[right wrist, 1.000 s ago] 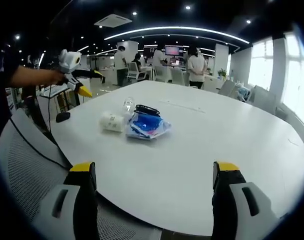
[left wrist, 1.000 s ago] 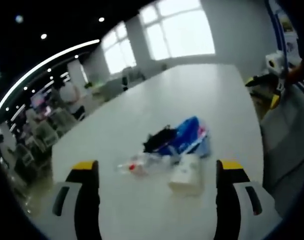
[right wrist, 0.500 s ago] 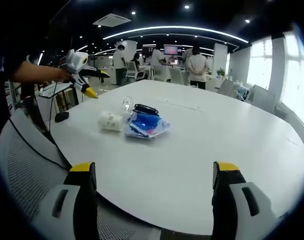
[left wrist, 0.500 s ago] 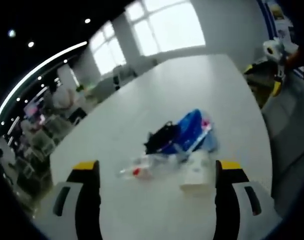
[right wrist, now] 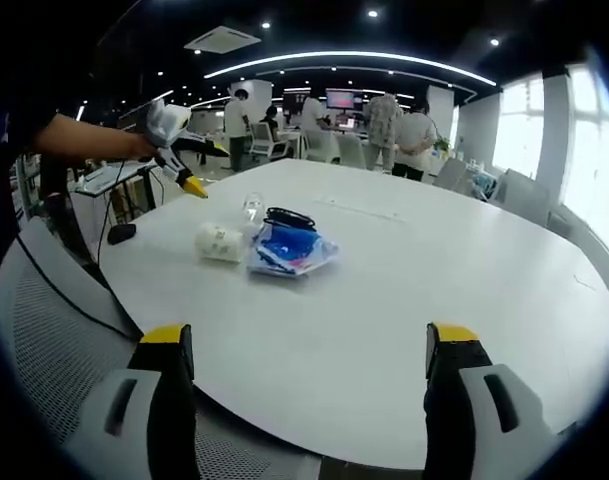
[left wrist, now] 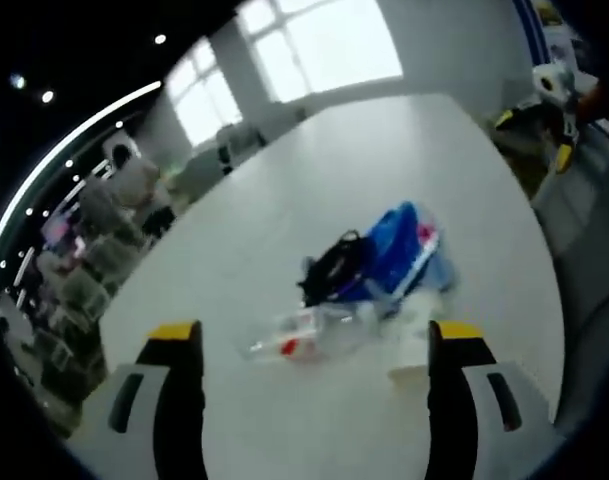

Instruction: Arrange the tabletop items into an orderly group along one side of the table until the central work area is clear of visible clutter.

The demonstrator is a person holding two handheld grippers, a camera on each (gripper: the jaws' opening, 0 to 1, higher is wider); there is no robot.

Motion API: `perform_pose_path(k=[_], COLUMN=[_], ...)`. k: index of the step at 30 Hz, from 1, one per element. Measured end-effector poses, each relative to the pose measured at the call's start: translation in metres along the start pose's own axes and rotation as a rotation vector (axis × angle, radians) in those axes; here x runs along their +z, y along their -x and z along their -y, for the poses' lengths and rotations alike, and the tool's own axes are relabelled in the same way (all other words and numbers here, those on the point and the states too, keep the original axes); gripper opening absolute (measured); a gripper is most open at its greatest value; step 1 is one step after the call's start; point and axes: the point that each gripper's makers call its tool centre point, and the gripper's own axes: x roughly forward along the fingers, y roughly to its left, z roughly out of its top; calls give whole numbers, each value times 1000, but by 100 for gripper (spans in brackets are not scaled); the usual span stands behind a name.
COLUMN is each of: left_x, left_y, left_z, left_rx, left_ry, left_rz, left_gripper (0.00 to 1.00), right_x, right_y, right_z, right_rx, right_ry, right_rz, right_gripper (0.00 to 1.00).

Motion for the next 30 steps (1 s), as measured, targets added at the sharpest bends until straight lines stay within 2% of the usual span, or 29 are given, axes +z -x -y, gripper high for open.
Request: perform_pose_path(k=[7,12,20,30], left_x=[-6,-12,-13,-14], left_y=[-10,-18,-29,-47], left_z=[1,-6,-9,-15], left_rx=[-43,-66,-108,-166], left_ry=[-99,-146,-175,-235], left_rz=[-43,-72,-91,-106], left_gripper=[86,87,86,79], right_x=[-1,-2,-3,-2], right_y=[-1,-1,-1,-1], right_z=[-1,-1,0,1], right_rx=[3,5,-3,-13], right_ry=[1,3,0,0], right_rz=[-5,-11,-15,-10], right_gripper=[96,96,96,95])
